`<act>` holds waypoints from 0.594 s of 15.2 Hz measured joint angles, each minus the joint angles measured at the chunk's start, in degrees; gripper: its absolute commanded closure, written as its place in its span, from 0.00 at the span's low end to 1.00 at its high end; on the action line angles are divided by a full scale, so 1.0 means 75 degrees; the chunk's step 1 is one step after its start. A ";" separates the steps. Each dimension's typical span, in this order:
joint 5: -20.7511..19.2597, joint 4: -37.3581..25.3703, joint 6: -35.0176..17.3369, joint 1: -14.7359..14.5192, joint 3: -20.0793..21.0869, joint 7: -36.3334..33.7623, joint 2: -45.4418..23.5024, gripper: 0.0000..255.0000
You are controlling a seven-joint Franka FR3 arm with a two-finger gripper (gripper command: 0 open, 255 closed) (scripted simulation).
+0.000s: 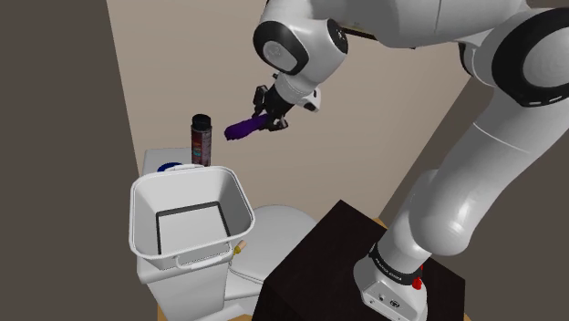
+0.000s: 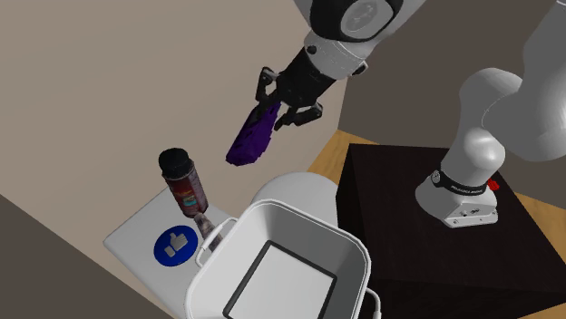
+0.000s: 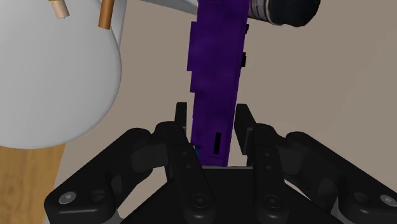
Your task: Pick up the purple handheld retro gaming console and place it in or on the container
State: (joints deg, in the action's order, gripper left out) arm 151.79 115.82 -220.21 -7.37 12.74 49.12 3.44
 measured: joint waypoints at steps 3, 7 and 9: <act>-0.0450 0.0028 -0.0290 -0.0308 0.0496 -0.1019 -0.0069 1.00; -0.0853 -0.0291 -0.0923 -0.0753 0.1081 -0.2097 -0.0284 1.00; -0.1063 -0.0432 -0.1228 -0.1004 0.1362 -0.2646 -0.0425 1.00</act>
State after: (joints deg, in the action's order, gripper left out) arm 143.82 112.58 -229.42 -14.90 22.96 29.27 0.25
